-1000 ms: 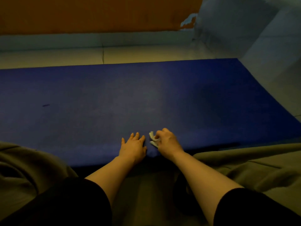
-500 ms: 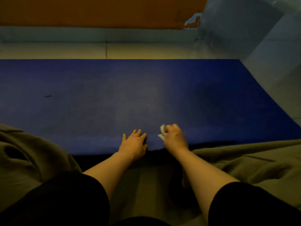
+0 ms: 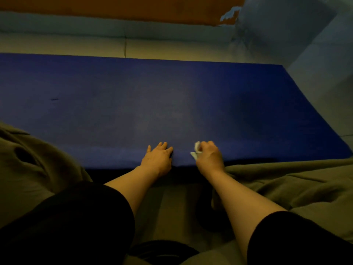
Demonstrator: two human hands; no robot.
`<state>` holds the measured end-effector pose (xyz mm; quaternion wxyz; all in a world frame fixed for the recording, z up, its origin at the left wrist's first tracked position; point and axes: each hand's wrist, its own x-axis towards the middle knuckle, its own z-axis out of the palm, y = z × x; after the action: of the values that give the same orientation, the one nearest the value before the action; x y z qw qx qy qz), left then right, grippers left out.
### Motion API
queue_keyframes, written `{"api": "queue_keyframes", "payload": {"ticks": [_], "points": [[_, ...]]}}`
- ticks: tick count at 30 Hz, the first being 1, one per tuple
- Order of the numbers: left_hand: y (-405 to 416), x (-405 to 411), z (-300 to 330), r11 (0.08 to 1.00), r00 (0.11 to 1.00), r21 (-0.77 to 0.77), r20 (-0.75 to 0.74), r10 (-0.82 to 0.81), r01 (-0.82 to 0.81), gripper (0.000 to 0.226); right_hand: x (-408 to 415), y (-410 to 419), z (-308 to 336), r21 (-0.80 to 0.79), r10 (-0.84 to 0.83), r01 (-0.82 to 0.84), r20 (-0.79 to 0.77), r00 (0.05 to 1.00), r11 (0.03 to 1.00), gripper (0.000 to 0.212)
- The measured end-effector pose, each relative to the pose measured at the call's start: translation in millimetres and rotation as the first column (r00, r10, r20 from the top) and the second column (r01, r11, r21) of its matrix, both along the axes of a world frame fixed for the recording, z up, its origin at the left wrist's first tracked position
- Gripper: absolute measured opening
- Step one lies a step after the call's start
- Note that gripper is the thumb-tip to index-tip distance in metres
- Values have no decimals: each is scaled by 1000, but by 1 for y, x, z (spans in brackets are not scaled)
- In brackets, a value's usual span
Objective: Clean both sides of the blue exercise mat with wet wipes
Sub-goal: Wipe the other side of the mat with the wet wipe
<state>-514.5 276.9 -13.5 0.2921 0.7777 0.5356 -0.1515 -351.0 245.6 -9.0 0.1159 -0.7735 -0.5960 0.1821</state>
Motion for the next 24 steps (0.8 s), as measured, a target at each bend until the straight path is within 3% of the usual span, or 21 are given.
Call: {"api": "queue_keyframes", "payload": {"ticks": [2,6,9,12,14,16,18,22,24], "points": [[0,2,2,1000,999,11,33,-3,2,52,5,-1,2,6,-70,70,43,997,998,20],[0,9,-3,999,995,43,101,-2,-3,51,-29,-9,-5,-15,162,-163,-66,985,986,12],[1,18,-5,998,992,44,123,-39,34,54,-25,-9,-7,-12,208,-211,-119,971,977,13],[1,30,-3,996,990,59,125,-68,61,51,17,-1,-2,7,4,-4,-61,998,1000,20],[1,35,-2,995,985,66,152,-84,75,49,50,5,5,15,-200,201,-53,978,979,19],[3,39,-3,996,980,75,185,-68,55,45,65,6,7,10,-287,287,-35,957,958,18],[5,47,-6,995,982,93,185,-48,31,46,53,5,5,17,-232,233,-16,972,972,17],[8,63,-9,996,976,84,211,-49,32,49,16,-2,-8,-6,59,-61,-117,991,998,15],[6,67,-9,995,976,100,210,-48,27,45,26,2,-7,-3,45,-45,-117,992,999,18]]}}
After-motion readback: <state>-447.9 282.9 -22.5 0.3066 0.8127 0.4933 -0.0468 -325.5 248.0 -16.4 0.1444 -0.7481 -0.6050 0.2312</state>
